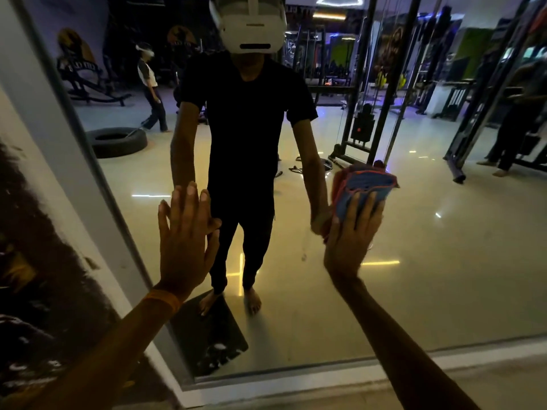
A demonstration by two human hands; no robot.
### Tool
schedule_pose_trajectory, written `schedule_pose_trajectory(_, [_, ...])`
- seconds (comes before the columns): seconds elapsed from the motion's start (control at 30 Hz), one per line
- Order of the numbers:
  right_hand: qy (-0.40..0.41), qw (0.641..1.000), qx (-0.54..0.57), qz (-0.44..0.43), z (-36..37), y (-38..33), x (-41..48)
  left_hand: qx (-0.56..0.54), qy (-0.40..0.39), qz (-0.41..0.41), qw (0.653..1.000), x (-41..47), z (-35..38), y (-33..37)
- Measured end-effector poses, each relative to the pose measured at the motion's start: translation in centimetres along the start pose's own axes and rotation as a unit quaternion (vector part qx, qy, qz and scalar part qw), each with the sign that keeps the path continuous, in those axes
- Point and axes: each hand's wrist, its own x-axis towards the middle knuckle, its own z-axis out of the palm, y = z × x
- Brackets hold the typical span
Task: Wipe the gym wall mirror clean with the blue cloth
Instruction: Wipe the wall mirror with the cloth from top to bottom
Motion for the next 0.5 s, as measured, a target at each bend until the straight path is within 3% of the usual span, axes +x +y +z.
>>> schedule_pose_trajectory(0.07, [-0.054,0.995,-0.007,-0.084,1.2,-1.7,-3.3,0.015,0.007,-0.020,1.000,0.0,0.6,0.3])
schedule_pose_trajectory(0.13, [-0.127,0.964,-0.028,-0.231,1.9,-1.9,-5.9,0.024,0.010,-0.024,0.999,-0.1,0.7,0.3])
schedule_pose_trajectory(0.2, [-0.139,0.937,-0.045,-0.317,1.6,0.2,-4.9,0.023,0.003,-0.012,1.000,-0.2,0.5,-0.1])
schedule_pose_trajectory(0.27, [-0.100,0.957,-0.044,-0.268,0.5,2.5,-2.5,0.015,-0.002,-0.001,1.000,-0.2,0.0,-0.4])
schedule_pose_trajectory(0.33, [-0.043,0.993,-0.022,-0.107,-0.8,4.5,-0.3,0.013,-0.010,0.007,1.000,0.0,-0.4,-0.4])
schedule_pose_trajectory(0.4, [0.019,0.999,0.012,0.037,-0.7,4.6,-0.1,0.006,-0.012,0.003,1.000,0.0,-0.5,0.0])
schedule_pose_trajectory(0.43, [0.028,0.998,0.006,0.058,0.1,3.8,-1.4,0.004,-0.011,0.000,1.000,-0.2,-0.4,0.0])
schedule_pose_trajectory(0.5, [-0.008,1.000,-0.008,0.009,2.1,1.0,-5.9,0.006,-0.010,0.003,1.000,-1.3,0.2,-0.2])
